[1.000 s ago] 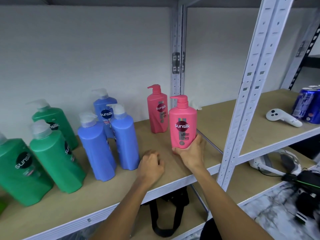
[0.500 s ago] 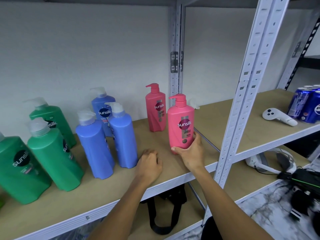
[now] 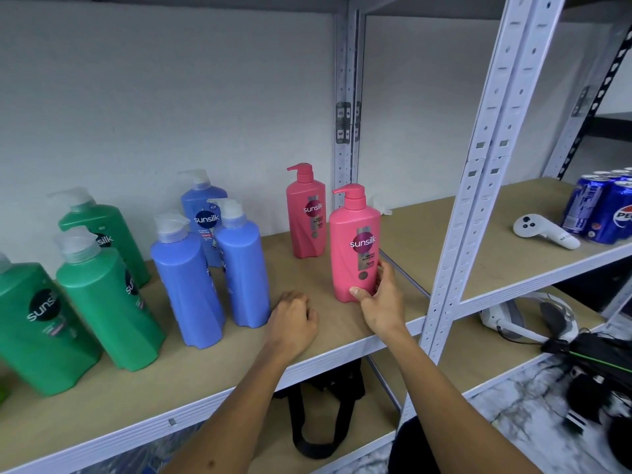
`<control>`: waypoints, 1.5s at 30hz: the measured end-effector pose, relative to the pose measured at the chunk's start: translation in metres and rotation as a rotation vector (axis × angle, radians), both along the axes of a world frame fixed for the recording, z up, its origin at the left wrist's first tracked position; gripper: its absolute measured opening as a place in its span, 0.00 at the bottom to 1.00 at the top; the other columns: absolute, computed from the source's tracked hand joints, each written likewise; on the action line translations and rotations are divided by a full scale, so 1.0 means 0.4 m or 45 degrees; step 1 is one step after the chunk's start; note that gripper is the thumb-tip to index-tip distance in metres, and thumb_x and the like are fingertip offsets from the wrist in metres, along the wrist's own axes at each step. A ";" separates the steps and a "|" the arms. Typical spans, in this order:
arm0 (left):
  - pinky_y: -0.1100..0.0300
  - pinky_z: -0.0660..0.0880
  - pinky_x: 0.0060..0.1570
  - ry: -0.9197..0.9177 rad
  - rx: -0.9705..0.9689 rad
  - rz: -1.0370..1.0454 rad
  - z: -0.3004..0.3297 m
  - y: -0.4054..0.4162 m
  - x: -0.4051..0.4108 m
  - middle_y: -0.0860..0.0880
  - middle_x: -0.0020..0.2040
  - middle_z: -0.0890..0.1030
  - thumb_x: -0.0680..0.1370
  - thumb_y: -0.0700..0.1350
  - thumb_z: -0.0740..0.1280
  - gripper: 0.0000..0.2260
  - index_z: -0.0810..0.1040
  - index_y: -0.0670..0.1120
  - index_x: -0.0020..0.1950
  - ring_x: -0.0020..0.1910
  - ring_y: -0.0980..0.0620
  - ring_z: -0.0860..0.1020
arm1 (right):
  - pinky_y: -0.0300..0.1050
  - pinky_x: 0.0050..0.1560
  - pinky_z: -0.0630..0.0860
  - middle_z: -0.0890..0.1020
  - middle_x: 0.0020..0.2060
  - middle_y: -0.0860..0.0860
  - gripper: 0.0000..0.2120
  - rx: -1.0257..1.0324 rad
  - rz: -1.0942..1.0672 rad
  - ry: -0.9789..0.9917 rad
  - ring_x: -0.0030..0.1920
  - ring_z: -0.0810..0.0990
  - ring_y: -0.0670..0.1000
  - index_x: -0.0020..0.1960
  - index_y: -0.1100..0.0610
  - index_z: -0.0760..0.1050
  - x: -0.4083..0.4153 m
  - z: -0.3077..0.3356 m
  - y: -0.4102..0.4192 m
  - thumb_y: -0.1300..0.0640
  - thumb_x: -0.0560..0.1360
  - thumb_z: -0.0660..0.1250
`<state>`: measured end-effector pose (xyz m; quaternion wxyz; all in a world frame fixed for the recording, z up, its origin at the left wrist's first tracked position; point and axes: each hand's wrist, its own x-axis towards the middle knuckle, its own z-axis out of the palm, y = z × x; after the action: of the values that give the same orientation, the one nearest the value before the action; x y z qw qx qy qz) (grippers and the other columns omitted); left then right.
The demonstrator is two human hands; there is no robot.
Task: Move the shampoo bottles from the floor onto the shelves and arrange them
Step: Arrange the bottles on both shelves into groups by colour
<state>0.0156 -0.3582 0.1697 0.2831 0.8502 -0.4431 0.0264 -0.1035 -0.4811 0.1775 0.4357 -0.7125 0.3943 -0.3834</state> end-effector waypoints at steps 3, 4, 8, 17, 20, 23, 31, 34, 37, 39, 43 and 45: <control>0.53 0.73 0.51 0.023 0.003 -0.008 0.003 0.010 -0.007 0.45 0.53 0.78 0.76 0.43 0.60 0.10 0.77 0.41 0.52 0.53 0.45 0.76 | 0.47 0.61 0.73 0.78 0.62 0.52 0.32 -0.019 0.002 0.037 0.61 0.77 0.53 0.70 0.55 0.63 -0.004 0.007 0.011 0.62 0.70 0.73; 0.53 0.74 0.51 0.031 0.001 -0.013 0.005 0.016 -0.009 0.45 0.53 0.79 0.76 0.43 0.61 0.10 0.78 0.41 0.52 0.53 0.45 0.77 | 0.48 0.62 0.73 0.78 0.62 0.52 0.32 -0.028 -0.009 0.055 0.61 0.77 0.54 0.70 0.56 0.63 -0.006 0.010 0.019 0.62 0.70 0.73; 0.57 0.75 0.51 0.210 -0.099 -0.024 0.015 0.073 -0.021 0.48 0.48 0.83 0.74 0.42 0.63 0.10 0.82 0.44 0.51 0.49 0.48 0.80 | 0.50 0.64 0.70 0.73 0.65 0.57 0.36 -0.081 -0.164 0.106 0.65 0.72 0.58 0.73 0.60 0.61 -0.024 0.009 0.074 0.65 0.69 0.73; 0.62 0.70 0.39 0.578 -0.780 0.479 0.020 0.292 -0.010 0.54 0.33 0.80 0.74 0.36 0.66 0.07 0.80 0.47 0.40 0.35 0.55 0.78 | 0.39 0.61 0.66 0.72 0.61 0.55 0.25 -0.124 0.156 0.114 0.61 0.73 0.53 0.67 0.58 0.68 0.051 -0.019 0.254 0.60 0.72 0.70; 0.53 0.73 0.43 0.555 -0.876 0.658 0.018 0.342 0.029 0.49 0.35 0.78 0.73 0.39 0.70 0.07 0.76 0.45 0.49 0.38 0.46 0.77 | 0.45 0.64 0.70 0.70 0.62 0.53 0.32 0.017 0.404 0.087 0.61 0.72 0.50 0.69 0.56 0.66 0.139 -0.004 0.292 0.54 0.69 0.75; 0.52 0.72 0.51 0.455 -0.852 0.731 0.014 0.360 0.070 0.44 0.48 0.75 0.69 0.41 0.75 0.20 0.72 0.43 0.57 0.48 0.44 0.74 | 0.48 0.64 0.72 0.71 0.61 0.47 0.39 0.063 0.508 0.020 0.63 0.72 0.46 0.68 0.51 0.66 0.212 0.007 0.311 0.47 0.62 0.79; 0.57 0.71 0.50 0.451 -0.735 0.559 0.034 0.323 0.120 0.44 0.60 0.75 0.65 0.52 0.79 0.39 0.63 0.43 0.69 0.58 0.44 0.75 | 0.44 0.47 0.79 0.83 0.51 0.47 0.33 0.036 0.568 -0.076 0.49 0.82 0.44 0.56 0.50 0.74 0.296 -0.005 0.258 0.53 0.55 0.84; 0.53 0.74 0.48 0.424 -0.730 0.594 0.029 0.321 0.129 0.45 0.58 0.78 0.67 0.52 0.78 0.35 0.64 0.43 0.66 0.56 0.42 0.77 | 0.41 0.50 0.78 0.81 0.55 0.46 0.39 0.096 0.583 -0.113 0.52 0.81 0.42 0.63 0.53 0.69 0.269 0.001 0.249 0.58 0.57 0.83; 0.56 0.73 0.47 0.498 -0.766 0.518 0.021 0.334 0.130 0.47 0.56 0.79 0.69 0.48 0.77 0.29 0.64 0.43 0.61 0.53 0.44 0.79 | 0.44 0.54 0.77 0.79 0.57 0.45 0.36 0.156 0.654 -0.102 0.55 0.79 0.43 0.62 0.51 0.66 0.231 -0.001 0.237 0.61 0.61 0.81; 0.59 0.74 0.48 0.568 -0.795 0.419 0.014 0.348 0.134 0.49 0.56 0.79 0.70 0.44 0.76 0.26 0.65 0.43 0.61 0.52 0.48 0.79 | 0.44 0.53 0.78 0.80 0.56 0.47 0.33 0.213 0.711 -0.104 0.54 0.81 0.44 0.58 0.50 0.68 0.199 0.002 0.226 0.63 0.60 0.81; 0.67 0.75 0.52 0.817 -0.872 0.146 0.009 0.381 0.136 0.51 0.57 0.80 0.74 0.35 0.70 0.19 0.69 0.48 0.60 0.55 0.57 0.80 | 0.42 0.50 0.78 0.83 0.56 0.52 0.35 0.301 0.883 -0.125 0.56 0.81 0.49 0.63 0.56 0.71 0.132 0.010 0.198 0.63 0.57 0.78; 0.69 0.74 0.52 0.875 -0.872 0.040 0.012 0.394 0.132 0.51 0.57 0.80 0.75 0.31 0.67 0.18 0.72 0.48 0.61 0.54 0.62 0.79 | 0.40 0.51 0.77 0.83 0.56 0.52 0.36 0.303 0.923 -0.131 0.56 0.81 0.50 0.64 0.57 0.71 0.110 0.011 0.192 0.60 0.57 0.78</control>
<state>0.0683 -0.2008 0.1745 0.6762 0.6743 -0.2767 -0.1074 -0.0595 -0.4044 0.1820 0.6418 -0.7300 0.1362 -0.1911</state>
